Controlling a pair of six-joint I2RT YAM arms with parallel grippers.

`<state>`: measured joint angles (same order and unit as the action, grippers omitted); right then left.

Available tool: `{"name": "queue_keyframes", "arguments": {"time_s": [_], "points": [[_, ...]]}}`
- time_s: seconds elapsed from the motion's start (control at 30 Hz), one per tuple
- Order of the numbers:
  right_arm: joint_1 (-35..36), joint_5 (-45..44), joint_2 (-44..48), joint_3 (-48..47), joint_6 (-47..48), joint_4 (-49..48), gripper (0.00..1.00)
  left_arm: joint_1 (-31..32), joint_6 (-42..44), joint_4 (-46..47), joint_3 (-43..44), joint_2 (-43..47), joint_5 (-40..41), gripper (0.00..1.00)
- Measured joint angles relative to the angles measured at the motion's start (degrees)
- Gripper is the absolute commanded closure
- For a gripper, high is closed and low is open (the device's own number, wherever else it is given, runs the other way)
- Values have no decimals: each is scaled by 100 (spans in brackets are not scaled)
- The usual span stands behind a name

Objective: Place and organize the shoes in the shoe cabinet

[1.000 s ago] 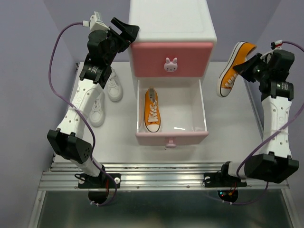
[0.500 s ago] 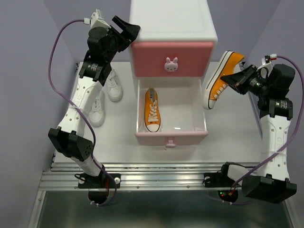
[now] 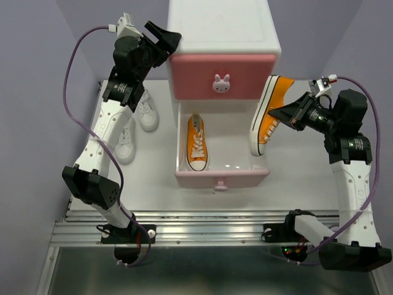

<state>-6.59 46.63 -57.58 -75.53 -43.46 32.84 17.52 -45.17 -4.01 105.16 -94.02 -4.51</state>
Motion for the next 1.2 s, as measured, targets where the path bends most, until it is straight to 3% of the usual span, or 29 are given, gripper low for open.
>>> {"name": "queue_keyframes", "arguments": {"time_s": [0.37, 0.87, 1.2], "points": [[2236, -1191, -713, 225, 76, -181, 99, 0, -2, -28, 20, 0, 11, 12], [3484, -2946, -1152, 439, 334, -170, 99, 0, -87, 15, -33, 9, 20, 12], [3713, -4175, -1537, 629, 254, -101, 99, 0, -229, 323, -361, 197, 118, 12]]}}
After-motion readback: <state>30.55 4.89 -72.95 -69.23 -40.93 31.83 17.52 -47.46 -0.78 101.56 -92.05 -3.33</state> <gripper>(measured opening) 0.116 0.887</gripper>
